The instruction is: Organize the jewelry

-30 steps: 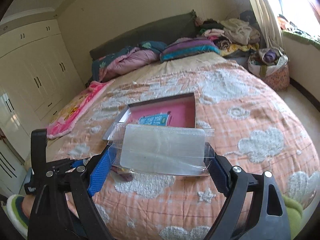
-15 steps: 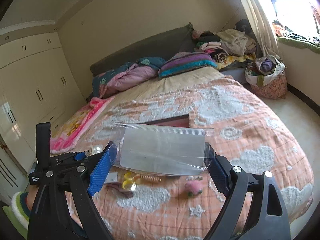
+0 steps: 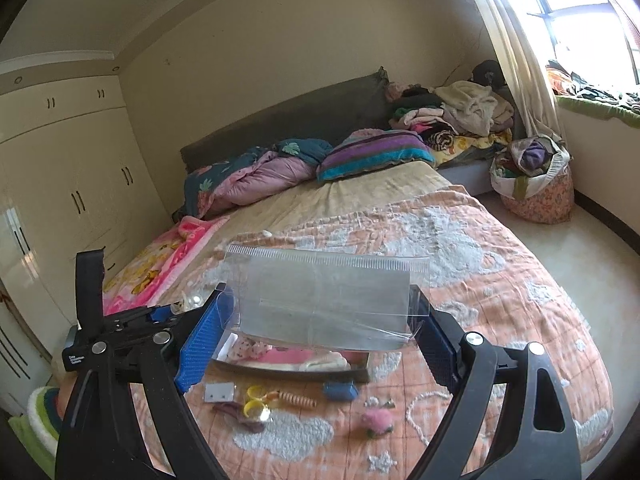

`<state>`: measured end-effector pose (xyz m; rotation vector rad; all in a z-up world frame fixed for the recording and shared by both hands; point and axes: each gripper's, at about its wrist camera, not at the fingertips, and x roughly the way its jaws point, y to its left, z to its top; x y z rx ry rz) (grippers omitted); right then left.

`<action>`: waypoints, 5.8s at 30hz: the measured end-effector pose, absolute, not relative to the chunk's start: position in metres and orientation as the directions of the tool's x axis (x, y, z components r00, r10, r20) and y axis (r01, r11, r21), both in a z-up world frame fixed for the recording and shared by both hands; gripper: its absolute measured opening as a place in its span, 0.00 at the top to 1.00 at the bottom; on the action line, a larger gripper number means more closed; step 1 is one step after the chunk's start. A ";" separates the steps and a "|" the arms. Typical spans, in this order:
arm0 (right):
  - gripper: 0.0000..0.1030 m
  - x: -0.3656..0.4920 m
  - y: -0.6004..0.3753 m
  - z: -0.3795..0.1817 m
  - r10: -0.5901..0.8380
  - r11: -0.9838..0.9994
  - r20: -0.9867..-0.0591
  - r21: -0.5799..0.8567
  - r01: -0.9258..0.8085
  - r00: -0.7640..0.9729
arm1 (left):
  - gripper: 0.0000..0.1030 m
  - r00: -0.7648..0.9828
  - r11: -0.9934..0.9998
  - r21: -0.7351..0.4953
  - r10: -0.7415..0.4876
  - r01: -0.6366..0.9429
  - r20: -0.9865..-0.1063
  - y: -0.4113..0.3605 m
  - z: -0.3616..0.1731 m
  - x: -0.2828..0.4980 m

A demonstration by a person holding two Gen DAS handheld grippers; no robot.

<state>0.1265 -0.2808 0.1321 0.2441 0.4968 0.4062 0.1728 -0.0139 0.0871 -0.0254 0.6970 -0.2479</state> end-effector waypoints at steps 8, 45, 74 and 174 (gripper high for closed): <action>0.17 0.164 -0.271 0.141 0.459 0.878 -0.423 0.350 -0.326 0.781 | 0.60 0.734 0.971 -0.093 -0.228 0.220 -0.640 -0.015 0.090 0.204; 0.17 0.316 -0.196 0.027 0.403 0.914 -0.708 0.278 -0.296 0.580 | 0.60 0.525 0.965 -0.144 -0.240 0.218 -0.816 -0.003 -0.032 0.275; 0.04 0.288 -0.186 -0.018 0.399 0.916 -0.757 0.300 -0.268 0.517 | 0.33 0.487 0.965 -0.126 -0.227 0.230 -0.844 -0.007 -0.045 0.246; 0.04 0.105 -0.230 -0.012 0.381 0.910 -0.736 0.191 -0.368 0.560 | 0.18 0.538 0.970 -0.110 -0.213 0.216 -0.816 -0.013 -0.033 0.103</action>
